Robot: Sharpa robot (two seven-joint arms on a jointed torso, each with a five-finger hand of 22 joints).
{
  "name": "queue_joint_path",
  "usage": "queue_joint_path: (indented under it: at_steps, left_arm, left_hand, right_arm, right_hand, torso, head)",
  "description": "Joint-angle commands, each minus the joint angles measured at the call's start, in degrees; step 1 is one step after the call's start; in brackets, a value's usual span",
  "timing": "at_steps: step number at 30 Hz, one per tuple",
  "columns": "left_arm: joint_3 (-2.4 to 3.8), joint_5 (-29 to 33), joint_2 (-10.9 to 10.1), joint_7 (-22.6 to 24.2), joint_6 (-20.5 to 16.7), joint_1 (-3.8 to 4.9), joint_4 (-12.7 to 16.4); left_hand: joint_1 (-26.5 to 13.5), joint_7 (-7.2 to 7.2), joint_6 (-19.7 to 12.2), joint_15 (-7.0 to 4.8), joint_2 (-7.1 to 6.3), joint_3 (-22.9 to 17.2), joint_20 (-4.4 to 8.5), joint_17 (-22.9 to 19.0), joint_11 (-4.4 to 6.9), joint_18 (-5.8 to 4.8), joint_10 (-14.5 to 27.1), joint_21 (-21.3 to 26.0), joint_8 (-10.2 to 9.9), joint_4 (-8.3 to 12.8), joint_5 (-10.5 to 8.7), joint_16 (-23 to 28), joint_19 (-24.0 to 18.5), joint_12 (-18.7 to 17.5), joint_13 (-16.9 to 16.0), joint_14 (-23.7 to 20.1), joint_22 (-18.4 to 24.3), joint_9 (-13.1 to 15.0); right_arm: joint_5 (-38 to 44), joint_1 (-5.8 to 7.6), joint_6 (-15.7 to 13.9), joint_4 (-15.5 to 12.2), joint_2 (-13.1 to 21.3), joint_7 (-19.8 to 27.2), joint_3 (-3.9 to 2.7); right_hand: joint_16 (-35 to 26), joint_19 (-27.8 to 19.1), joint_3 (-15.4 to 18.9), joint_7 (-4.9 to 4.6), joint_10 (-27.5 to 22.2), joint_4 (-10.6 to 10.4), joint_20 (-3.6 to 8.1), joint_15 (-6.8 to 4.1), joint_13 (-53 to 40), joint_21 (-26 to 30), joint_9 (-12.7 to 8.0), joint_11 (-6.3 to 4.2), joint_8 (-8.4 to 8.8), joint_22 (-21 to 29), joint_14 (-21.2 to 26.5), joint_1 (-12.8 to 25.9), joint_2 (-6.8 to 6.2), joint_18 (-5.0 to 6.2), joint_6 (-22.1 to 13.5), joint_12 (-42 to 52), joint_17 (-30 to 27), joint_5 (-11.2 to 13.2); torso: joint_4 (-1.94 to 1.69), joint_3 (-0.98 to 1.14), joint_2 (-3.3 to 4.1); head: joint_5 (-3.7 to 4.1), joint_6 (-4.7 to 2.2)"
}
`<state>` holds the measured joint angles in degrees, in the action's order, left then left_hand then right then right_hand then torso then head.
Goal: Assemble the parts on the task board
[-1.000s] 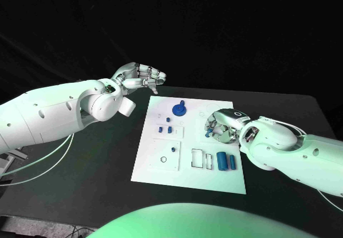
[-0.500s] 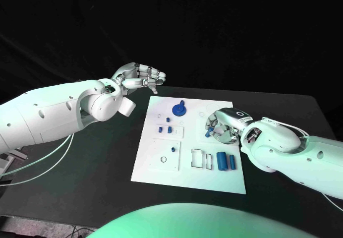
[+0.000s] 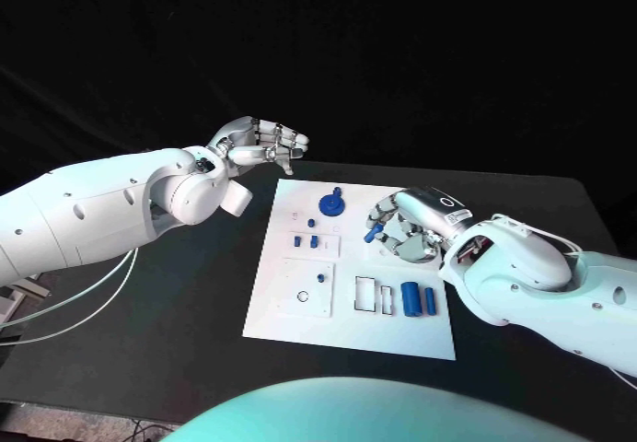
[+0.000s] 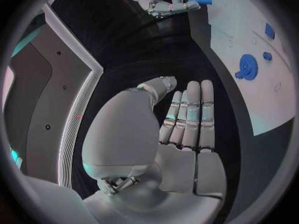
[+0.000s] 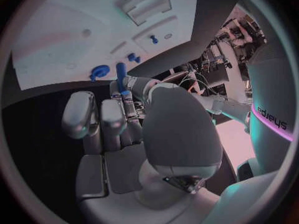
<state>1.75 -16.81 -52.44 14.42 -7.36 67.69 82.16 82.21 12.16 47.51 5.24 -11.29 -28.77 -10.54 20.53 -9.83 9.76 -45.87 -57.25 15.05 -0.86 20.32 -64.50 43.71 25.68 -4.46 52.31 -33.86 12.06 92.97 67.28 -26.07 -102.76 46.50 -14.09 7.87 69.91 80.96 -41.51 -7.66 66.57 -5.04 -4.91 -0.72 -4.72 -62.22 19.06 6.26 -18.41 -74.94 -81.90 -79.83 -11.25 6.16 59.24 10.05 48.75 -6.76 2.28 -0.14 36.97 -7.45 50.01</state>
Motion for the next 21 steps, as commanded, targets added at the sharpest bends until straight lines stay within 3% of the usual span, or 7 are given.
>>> queue_joint_path:
  at_steps: [1, 13, 16, 21]
  left_arm:
    - [0.04, -0.16, 0.33, 0.18, 0.69, 0.02, -0.07]
    - [0.03, -0.04, 1.16, 0.24, 1.2, 0.02, -0.5]
    - [0.03, -0.01, 1.23, 0.21, 1.34, 0.02, -0.5]
    - [0.03, 0.01, 1.2, 0.17, 1.46, 0.02, -0.43]
  left_hand:
    - [0.16, 1.05, -0.48, 0.08, -0.12, -0.08, 0.0, -0.1, -0.01, 0.68, 0.35, -0.3, -0.19, 0.24, 0.11, 0.23, -0.28, 0.22, 0.02, -0.44, -0.08, -0.1]
    - [0.09, 1.07, -0.54, 0.12, -0.12, -0.1, -0.03, -0.13, -0.03, 0.67, 0.42, -0.32, -0.19, 0.23, 0.1, 0.25, -0.36, 0.28, 0.02, -0.48, -0.11, -0.11]
    - [0.09, 1.07, -0.54, 0.12, -0.12, -0.1, -0.03, -0.13, -0.03, 0.67, 0.42, -0.32, -0.19, 0.23, 0.1, 0.25, -0.36, 0.28, 0.02, -0.48, -0.11, -0.11]
    - [-0.02, 1.1, -0.58, 0.15, -0.1, -0.11, -0.07, -0.15, -0.06, 0.66, 0.5, -0.33, -0.19, 0.19, 0.08, 0.25, -0.45, 0.35, 0.02, -0.52, -0.13, -0.11]
  right_arm:
    - [-0.85, -0.96, -1.9, -0.75, -1.76, 1.05, 0.06]
    - [-0.85, -5.24, -0.18, 0.77, -9.86, 3.14, 0.27]
    - [-0.77, -5.8, 0.43, 1.35, -10.87, 3.42, 0.38]
    - [-0.22, -6.79, 2.0, 2.32, -12.09, 3.4, 0.52]
  right_hand:
    - [0.2, 0.26, 0.0, -0.16, 2.78, 0.43, -0.06, -0.09, -0.1, -0.18, -0.01, -2.35, -0.2, -7.68, -0.4, 0.28, 0.09, -1.0, -0.01, -0.35, -0.09, -0.4]
    - [0.07, 0.17, -0.25, -0.33, 2.58, 1.11, -0.06, -0.05, -0.1, 0.2, 0.23, -2.24, -0.23, -7.64, -0.34, 0.4, 0.25, -0.92, -0.45, -0.58, -0.27, -0.42]
    - [0.08, 0.21, -0.28, -0.34, 2.57, 1.21, -0.07, -0.04, -0.11, 0.09, 0.26, -2.23, -0.24, -7.67, -0.34, 0.4, 0.27, -0.94, -0.5, -0.6, -0.24, -0.42]
    - [0.04, 0.14, 0.23, -0.48, 2.4, 1.57, -0.16, 0.1, -0.14, 0.31, 0.53, -2.09, -0.36, -7.67, -0.33, 1.09, 0.04, -0.93, -0.73, -0.78, -0.27, -0.26]
  torso:
    - [0.02, -0.04, -0.1]
    - [0.03, -0.11, -0.15]
    - [-0.07, -0.18, -0.14]
    - [-0.02, -0.12, -0.12]
  head:
    - [-0.13, -0.01]
    - [-0.96, -0.01]
    - [-0.96, -0.01]
    - [-1.35, -0.01]
